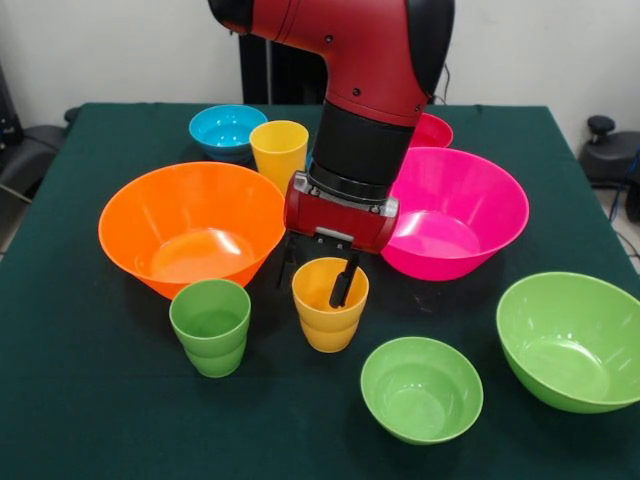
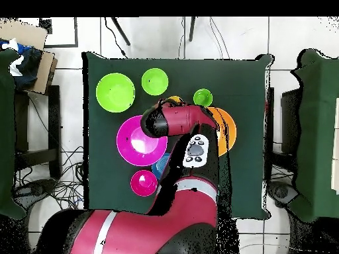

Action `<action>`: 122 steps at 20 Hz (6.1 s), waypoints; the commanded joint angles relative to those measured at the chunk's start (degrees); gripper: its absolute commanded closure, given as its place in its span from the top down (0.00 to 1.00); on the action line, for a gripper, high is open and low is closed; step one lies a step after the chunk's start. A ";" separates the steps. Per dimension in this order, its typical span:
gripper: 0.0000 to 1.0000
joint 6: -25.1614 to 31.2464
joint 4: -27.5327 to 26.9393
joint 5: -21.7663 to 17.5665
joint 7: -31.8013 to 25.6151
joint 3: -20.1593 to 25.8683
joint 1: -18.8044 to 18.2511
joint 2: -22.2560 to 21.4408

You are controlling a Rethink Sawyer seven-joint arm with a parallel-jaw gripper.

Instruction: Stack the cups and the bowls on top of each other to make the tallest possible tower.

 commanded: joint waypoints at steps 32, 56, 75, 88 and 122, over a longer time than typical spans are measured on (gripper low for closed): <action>1.00 7.28 -0.55 1.55 3.18 3.93 0.39 1.37; 0.00 8.28 0.47 2.09 3.93 3.74 0.71 0.88; 0.00 8.17 0.70 2.50 3.48 3.40 0.99 0.21; 0.00 9.58 0.45 2.65 2.83 3.60 0.92 0.06; 1.00 8.02 3.71 3.46 5.35 2.22 2.68 -0.32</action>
